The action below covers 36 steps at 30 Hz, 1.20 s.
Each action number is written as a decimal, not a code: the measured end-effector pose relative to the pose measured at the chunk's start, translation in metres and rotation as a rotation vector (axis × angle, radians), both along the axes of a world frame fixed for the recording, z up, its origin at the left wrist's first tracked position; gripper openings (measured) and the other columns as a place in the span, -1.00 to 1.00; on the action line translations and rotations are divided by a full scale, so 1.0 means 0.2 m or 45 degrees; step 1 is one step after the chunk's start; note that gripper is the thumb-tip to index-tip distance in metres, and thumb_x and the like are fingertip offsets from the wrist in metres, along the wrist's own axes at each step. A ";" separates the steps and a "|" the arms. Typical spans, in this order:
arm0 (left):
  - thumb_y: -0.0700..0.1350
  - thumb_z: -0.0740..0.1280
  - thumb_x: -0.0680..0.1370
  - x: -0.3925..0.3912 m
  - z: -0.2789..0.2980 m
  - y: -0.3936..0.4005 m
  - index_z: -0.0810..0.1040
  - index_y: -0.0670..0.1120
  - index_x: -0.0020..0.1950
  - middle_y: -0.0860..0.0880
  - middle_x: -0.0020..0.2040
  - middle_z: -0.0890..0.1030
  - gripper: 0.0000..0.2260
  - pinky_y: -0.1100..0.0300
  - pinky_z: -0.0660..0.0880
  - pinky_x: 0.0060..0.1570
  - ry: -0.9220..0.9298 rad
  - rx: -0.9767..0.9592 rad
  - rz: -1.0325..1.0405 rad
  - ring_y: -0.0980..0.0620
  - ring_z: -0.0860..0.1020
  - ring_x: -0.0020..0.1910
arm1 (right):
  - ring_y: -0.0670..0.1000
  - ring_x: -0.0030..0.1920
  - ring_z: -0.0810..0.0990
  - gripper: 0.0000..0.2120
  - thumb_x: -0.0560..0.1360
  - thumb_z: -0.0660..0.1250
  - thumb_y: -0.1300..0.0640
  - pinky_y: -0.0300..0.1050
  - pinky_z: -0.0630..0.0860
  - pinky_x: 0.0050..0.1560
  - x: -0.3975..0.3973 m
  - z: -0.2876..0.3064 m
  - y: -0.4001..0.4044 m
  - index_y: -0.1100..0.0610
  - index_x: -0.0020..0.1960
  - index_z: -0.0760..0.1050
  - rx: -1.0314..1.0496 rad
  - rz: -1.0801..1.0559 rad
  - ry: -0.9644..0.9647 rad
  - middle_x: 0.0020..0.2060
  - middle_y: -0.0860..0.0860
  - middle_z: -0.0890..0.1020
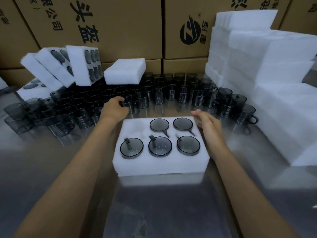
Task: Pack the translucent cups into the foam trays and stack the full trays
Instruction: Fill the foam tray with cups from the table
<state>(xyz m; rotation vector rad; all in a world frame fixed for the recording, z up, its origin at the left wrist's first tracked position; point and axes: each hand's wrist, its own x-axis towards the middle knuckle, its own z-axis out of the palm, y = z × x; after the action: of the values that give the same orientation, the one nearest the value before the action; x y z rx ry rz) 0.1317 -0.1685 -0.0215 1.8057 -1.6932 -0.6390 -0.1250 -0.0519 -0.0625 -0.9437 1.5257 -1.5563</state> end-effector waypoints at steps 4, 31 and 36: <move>-0.16 0.41 0.51 0.00 -0.02 -0.08 0.61 -0.05 0.15 -0.13 0.14 0.62 -0.77 0.16 0.45 0.05 -0.132 0.015 0.017 -0.12 0.56 0.09 | -0.11 0.02 0.67 -0.77 0.58 0.30 -0.09 -0.06 0.59 0.12 -0.02 0.00 -0.03 -0.01 0.01 0.68 0.008 0.019 0.030 -0.11 -0.23 0.71; -0.27 0.51 0.44 0.21 0.32 0.39 0.51 0.06 0.34 0.12 0.25 0.61 -0.47 0.18 0.50 0.23 0.306 0.173 -0.858 0.17 0.59 0.20 | -0.12 -0.05 0.68 -0.81 0.55 0.40 -0.02 -0.33 0.53 -0.04 0.39 0.40 -0.03 0.05 0.08 0.65 -0.055 0.677 0.559 -0.06 -0.05 0.73; -0.33 0.43 0.49 0.21 0.26 0.34 0.45 0.06 0.43 0.13 0.24 0.62 -0.44 0.35 0.48 0.13 0.267 0.245 -0.892 0.24 0.57 0.22 | -0.06 -0.37 0.53 -0.71 0.53 0.45 0.06 -0.20 0.48 -0.31 0.47 0.30 -0.07 0.31 -0.12 0.55 -0.048 0.584 0.424 -0.35 0.09 0.59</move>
<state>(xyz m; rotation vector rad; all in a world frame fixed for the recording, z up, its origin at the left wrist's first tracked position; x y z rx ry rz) 0.1733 -0.1005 0.0312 1.1654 -2.1630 -1.2662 -0.0310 -0.0656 -0.0024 -1.5117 1.3683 -1.1410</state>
